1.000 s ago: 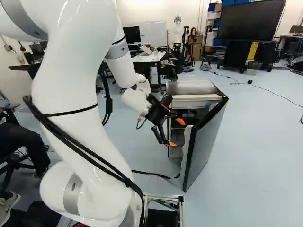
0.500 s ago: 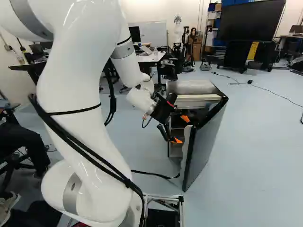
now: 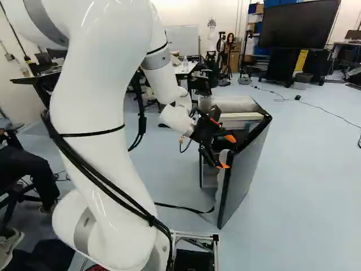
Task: Open the fridge door
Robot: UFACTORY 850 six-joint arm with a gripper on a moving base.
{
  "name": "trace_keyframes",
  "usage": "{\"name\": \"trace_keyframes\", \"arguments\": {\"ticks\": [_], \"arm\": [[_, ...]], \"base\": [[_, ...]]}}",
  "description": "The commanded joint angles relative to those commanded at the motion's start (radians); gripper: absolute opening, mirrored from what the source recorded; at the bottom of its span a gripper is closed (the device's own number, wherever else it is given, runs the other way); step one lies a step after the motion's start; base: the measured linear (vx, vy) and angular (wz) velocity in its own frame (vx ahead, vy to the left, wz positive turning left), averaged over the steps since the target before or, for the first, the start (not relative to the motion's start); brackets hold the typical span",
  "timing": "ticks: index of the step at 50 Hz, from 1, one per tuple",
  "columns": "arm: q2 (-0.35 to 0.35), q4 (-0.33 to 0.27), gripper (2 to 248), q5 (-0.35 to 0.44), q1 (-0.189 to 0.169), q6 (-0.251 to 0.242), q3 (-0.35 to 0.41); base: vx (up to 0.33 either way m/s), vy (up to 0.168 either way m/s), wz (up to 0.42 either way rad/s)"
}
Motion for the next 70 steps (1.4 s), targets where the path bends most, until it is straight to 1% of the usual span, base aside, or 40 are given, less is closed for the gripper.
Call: {"name": "trace_keyframes", "arguments": {"ticks": [22,70], "arm": [[-0.016,-0.061,247,-0.025,-0.108,0.0,-0.023],[-0.068,-0.155,247,-0.082,-0.332,0.0,-0.094]], "base": [[0.0,0.0,0.0],[0.0,0.0,0.0]]}}
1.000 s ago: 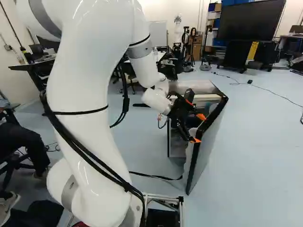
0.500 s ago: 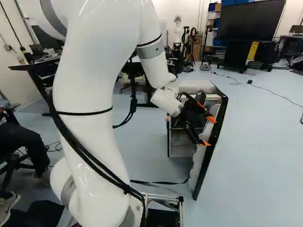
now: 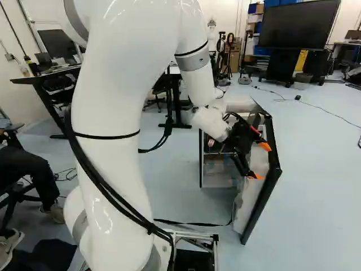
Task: Open the fridge door
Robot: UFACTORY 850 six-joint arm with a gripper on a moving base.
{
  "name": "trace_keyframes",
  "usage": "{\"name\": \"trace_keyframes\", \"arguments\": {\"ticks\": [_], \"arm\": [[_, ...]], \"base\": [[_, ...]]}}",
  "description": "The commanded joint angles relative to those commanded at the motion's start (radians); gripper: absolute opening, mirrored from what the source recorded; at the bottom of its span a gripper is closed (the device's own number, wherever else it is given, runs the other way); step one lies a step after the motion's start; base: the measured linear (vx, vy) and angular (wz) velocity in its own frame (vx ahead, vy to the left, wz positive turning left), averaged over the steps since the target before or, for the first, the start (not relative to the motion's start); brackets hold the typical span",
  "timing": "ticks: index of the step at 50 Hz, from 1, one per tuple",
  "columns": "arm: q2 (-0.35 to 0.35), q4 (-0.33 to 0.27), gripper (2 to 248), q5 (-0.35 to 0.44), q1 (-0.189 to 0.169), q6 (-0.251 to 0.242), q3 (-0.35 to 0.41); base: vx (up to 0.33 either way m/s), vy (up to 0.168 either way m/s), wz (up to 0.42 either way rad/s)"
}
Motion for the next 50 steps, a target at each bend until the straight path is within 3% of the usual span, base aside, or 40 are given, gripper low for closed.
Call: {"name": "trace_keyframes", "arguments": {"ticks": [50], "arm": [[-0.079,-0.089,247,-0.06,-0.211,0.0,-0.111]], "base": [[0.0,0.0,0.0]]}}
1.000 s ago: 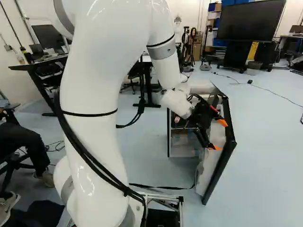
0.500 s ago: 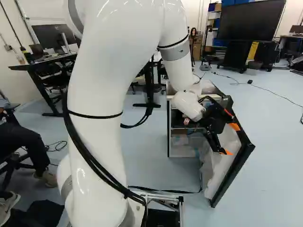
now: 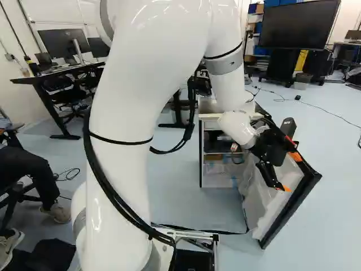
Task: Open the fridge door
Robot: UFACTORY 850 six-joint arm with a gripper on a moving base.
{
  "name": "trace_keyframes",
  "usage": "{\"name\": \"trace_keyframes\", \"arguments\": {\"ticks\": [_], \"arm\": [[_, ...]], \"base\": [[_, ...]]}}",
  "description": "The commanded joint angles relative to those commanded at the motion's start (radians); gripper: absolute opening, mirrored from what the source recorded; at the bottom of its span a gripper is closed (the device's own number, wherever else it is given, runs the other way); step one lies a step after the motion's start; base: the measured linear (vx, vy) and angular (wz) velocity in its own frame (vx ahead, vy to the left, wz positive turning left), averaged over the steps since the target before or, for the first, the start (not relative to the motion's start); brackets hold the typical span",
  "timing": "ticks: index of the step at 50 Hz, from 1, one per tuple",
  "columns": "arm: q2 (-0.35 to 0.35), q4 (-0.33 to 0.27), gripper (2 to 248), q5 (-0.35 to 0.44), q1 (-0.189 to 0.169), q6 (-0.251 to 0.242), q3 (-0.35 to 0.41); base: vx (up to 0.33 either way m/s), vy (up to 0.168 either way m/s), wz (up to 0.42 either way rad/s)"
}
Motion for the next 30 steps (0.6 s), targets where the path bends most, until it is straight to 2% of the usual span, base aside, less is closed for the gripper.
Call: {"name": "trace_keyframes", "arguments": {"ticks": [13,30], "arm": [[-0.002,-0.03,247,-0.016,-0.013,0.0,-0.002],[0.053,-0.128,247,-0.031,0.019,0.0,0.074]], "base": [[0.0,0.0,0.0],[0.0,0.0,0.0]]}}
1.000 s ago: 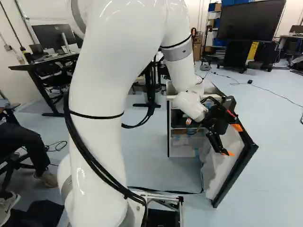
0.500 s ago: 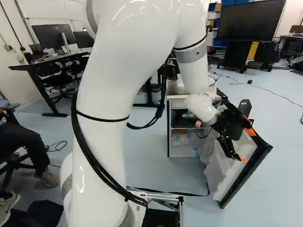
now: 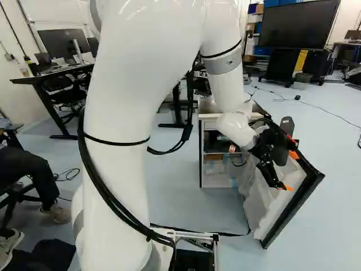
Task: Open the fridge door
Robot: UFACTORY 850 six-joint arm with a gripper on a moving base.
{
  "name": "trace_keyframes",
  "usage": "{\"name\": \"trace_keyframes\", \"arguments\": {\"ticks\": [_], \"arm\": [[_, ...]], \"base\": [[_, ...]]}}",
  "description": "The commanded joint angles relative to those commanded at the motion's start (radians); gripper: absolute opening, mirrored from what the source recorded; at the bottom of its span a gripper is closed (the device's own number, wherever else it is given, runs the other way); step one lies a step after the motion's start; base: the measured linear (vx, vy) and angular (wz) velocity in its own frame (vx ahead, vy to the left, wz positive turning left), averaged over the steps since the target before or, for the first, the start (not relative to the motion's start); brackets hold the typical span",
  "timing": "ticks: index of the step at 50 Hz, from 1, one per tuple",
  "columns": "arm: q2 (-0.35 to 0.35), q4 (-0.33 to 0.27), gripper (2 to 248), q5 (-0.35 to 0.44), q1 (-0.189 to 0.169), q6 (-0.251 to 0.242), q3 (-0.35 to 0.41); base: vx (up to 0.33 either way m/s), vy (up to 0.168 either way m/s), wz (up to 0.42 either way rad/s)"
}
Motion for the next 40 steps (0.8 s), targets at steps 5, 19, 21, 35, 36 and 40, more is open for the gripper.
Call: {"name": "trace_keyframes", "arguments": {"ticks": [5,19,21,35,36,40], "arm": [[0.02,-0.033,247,-0.004,0.011,0.0,0.027],[0.078,-0.127,247,-0.015,0.04,0.0,0.104],[0.087,-0.14,247,-0.017,0.044,0.0,0.115],[0.15,-0.235,247,-0.028,0.073,0.0,0.195],[0.155,-0.241,247,-0.028,0.075,0.0,0.2],[0.173,-0.268,247,-0.031,0.083,0.0,0.222]], "base": [[0.0,0.0,0.0],[0.0,0.0,0.0],[0.0,0.0,0.0],[0.0,0.0,0.0],[0.0,0.0,0.0],[0.0,0.0,0.0]]}}
